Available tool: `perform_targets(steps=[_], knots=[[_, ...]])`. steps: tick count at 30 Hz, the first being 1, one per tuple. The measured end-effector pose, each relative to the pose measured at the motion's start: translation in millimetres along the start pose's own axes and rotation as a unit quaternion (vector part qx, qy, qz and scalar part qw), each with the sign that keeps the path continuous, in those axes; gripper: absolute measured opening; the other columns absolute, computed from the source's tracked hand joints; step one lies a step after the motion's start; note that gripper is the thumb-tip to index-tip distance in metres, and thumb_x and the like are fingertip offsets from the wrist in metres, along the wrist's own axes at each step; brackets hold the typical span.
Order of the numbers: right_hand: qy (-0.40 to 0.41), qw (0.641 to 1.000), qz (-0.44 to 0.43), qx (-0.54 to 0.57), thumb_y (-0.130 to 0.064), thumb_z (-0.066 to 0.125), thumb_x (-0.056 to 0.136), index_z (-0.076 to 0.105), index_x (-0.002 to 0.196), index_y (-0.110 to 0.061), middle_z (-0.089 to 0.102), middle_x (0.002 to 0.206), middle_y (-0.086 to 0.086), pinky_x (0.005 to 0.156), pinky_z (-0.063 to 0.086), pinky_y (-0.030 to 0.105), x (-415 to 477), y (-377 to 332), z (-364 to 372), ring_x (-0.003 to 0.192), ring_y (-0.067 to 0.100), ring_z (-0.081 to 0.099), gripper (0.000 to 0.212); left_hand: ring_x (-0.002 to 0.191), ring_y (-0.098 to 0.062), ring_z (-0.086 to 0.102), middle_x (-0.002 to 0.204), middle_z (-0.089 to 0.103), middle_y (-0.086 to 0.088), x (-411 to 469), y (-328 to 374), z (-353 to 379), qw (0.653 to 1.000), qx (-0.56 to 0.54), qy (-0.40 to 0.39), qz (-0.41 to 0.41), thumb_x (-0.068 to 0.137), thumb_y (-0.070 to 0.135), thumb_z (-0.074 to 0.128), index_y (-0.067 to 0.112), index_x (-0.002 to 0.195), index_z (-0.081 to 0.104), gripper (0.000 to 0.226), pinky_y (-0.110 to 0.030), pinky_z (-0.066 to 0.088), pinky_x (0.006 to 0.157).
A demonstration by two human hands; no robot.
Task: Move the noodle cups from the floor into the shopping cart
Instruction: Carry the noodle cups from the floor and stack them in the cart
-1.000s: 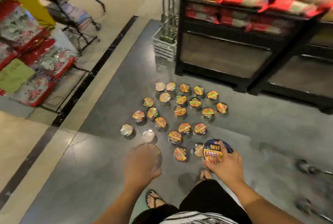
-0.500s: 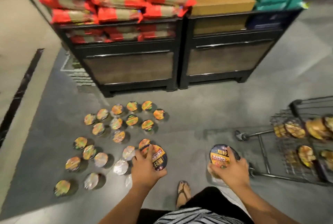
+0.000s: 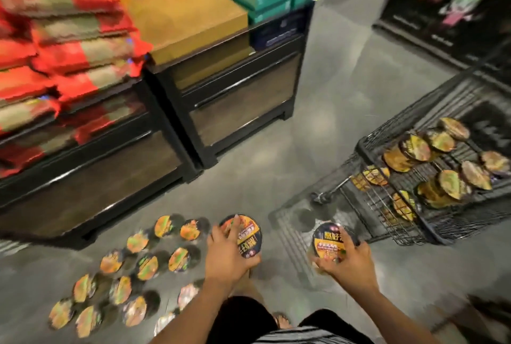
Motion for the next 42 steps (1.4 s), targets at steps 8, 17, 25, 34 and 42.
perform_targets(steps=[8, 17, 25, 34, 42], knots=[[0.155, 0.98, 0.044, 0.112, -0.073, 0.077, 0.048, 0.04, 0.138, -0.041, 0.052, 0.095, 0.004, 0.082, 0.047, 0.031, 57, -61, -57, 0.093, 0.02, 0.047, 0.103, 0.129, -0.032, 0.027, 0.146, 0.017, -0.013, 144, 87, -58, 0.987, 0.024, -0.019, 0.157, 0.065, 0.066, 0.069, 0.037, 0.152, 0.015, 0.106, -0.039, 0.041, 0.1], [0.253, 0.918, 0.183, 0.246, -0.061, 0.08, 0.061, 0.027, 0.151, -0.033, 0.034, 0.128, 0.009, 0.103, 0.038, 0.038, 71, -53, -124, 0.124, 0.031, 0.039, 0.108, 0.124, -0.032, 0.033, 0.14, 0.026, -0.013, 211, 240, -83, 0.944, 0.005, -0.028, 0.328, 0.062, 0.062, 0.076, 0.033, 0.15, 0.026, 0.105, -0.04, 0.039, 0.1], [0.351, 0.864, 0.28, 0.228, -0.06, 0.079, 0.063, 0.033, 0.15, -0.026, 0.04, 0.129, 0.019, 0.102, 0.037, 0.041, 92, 48, -207, 0.121, 0.036, 0.041, 0.104, 0.131, -0.034, 0.031, 0.147, 0.023, -0.012, 196, 408, -30, 0.871, 0.029, -0.075, 0.485, 0.061, 0.07, 0.07, 0.038, 0.148, 0.018, 0.106, -0.041, 0.04, 0.103], [0.253, 0.897, 0.3, 0.205, -0.08, 0.068, 0.046, 0.038, 0.145, -0.026, 0.047, 0.123, 0.014, 0.1, 0.041, 0.037, 161, 164, -229, 0.116, 0.034, 0.046, 0.117, 0.137, -0.033, 0.024, 0.15, 0.016, -0.009, 221, 529, 92, 0.829, 0.17, -0.183, 0.5, 0.063, 0.074, 0.066, 0.036, 0.15, 0.019, 0.106, -0.04, 0.039, 0.106], [0.152, 0.95, 0.242, 0.128, -0.078, 0.068, 0.051, 0.048, 0.136, -0.018, 0.053, 0.119, 0.02, 0.088, 0.045, 0.041, 220, 198, -193, 0.107, 0.038, 0.051, 0.107, 0.132, -0.038, 0.028, 0.147, 0.019, -0.017, 259, 525, 181, 0.808, 0.263, -0.264, 0.455, 0.054, 0.083, 0.05, 0.03, 0.151, 0.023, 0.113, -0.046, 0.039, 0.105]])
Point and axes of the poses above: each hand's wrist, its own x-axis towards the middle knuckle, its own z-axis out of the palm, y = z × x, the point moved 9 cm from there along x, towards the middle knuckle
